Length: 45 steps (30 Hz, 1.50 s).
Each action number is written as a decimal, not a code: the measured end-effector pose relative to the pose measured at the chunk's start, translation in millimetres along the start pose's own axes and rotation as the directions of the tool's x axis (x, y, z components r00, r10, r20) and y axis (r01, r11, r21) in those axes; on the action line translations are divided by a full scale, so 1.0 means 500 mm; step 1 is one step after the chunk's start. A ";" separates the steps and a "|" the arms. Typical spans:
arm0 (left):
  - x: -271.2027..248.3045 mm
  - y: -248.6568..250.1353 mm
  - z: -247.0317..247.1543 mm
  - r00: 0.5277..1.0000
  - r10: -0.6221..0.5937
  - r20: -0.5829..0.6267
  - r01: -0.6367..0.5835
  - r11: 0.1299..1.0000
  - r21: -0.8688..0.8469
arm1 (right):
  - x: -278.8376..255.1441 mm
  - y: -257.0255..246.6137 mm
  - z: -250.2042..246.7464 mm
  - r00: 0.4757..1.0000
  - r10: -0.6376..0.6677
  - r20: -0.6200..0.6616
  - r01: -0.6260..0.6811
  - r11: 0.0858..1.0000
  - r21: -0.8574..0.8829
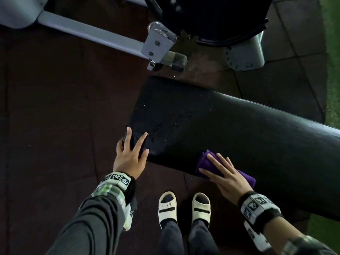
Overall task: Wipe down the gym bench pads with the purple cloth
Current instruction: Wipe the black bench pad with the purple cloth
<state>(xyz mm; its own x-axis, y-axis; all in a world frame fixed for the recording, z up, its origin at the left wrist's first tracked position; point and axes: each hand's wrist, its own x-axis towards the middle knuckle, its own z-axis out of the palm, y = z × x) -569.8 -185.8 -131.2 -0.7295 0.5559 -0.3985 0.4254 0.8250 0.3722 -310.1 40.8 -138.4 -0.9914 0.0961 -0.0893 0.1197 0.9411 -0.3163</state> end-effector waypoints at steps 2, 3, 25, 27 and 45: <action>0.002 0.004 -0.009 1.000 -0.017 0.008 0.017 1.000 -0.011 | 0.033 -0.003 -0.003 0.988 0.141 -0.069 -0.129 0.979 0.158; 0.005 0.005 -0.011 1.000 -0.019 0.009 0.019 1.000 -0.023 | 0.060 -0.006 -0.004 0.971 0.223 -0.090 -0.201 0.956 0.213; 0.044 0.008 -0.005 0.990 -0.139 0.008 0.137 0.956 -0.260 | 0.277 -0.127 0.001 0.980 0.086 0.178 -0.089 0.996 0.009; 0.045 0.002 -0.005 0.990 -0.136 0.018 0.136 0.954 -0.269 | 0.226 -0.137 0.003 0.969 -0.071 0.236 0.082 0.996 -0.036; 0.042 0.001 -0.005 0.989 -0.143 0.026 0.145 0.949 -0.279 | 0.253 -0.135 -0.001 0.979 -0.064 0.193 0.072 0.997 -0.034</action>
<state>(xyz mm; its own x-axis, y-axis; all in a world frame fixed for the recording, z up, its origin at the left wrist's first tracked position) -586.3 -173.7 -137.3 -0.7688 0.4345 -0.4693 0.1486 0.8350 0.5299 -443.4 -10.5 -127.9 -0.9679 -0.0290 -0.2495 0.0459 0.9561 -0.2894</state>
